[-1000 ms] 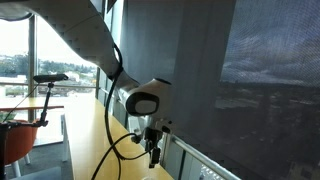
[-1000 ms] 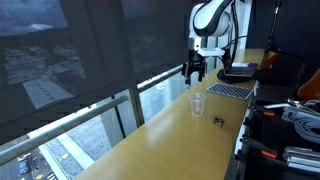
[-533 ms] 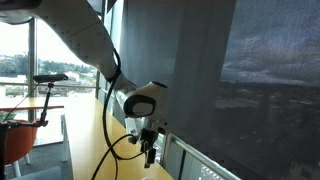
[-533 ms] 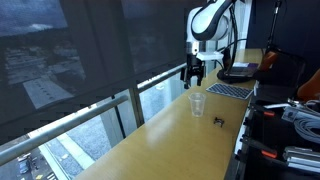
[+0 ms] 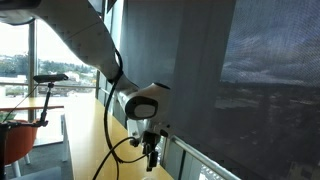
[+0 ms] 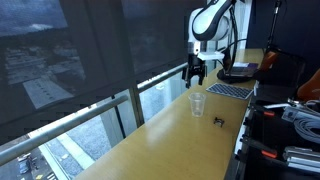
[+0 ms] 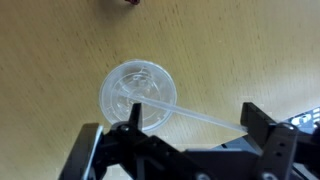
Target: Put the straw inside the cup
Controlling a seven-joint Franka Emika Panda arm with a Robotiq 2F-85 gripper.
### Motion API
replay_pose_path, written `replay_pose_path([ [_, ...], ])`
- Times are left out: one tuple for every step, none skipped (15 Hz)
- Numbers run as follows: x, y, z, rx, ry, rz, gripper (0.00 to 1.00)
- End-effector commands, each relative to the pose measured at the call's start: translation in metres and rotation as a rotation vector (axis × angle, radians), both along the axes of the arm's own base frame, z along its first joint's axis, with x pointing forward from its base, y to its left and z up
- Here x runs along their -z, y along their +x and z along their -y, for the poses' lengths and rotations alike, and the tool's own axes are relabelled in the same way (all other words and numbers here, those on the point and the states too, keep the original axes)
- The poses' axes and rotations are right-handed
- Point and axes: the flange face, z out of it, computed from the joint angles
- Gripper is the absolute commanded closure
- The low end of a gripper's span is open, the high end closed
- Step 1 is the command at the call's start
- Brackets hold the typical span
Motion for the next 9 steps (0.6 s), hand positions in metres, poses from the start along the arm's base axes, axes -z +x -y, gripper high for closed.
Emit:
replay_pose_path([
  [-0.015, 0.000, 0.014, 0.012, 0.013, 0.025, 0.00],
  [-0.017, -0.001, 0.017, 0.015, 0.010, 0.029, 0.00],
  [-0.020, -0.001, 0.021, 0.018, 0.009, 0.033, 0.00],
  [-0.024, -0.001, 0.024, 0.021, 0.009, 0.037, 0.00],
  [-0.028, -0.001, 0.028, 0.025, 0.010, 0.042, 0.00],
  [-0.031, -0.001, 0.031, 0.027, 0.009, 0.046, 0.00],
  [-0.034, -0.002, 0.035, 0.030, 0.009, 0.052, 0.00],
  [-0.038, -0.002, 0.038, 0.034, 0.009, 0.057, 0.00],
  [-0.042, -0.002, 0.039, 0.036, 0.010, 0.063, 0.00],
])
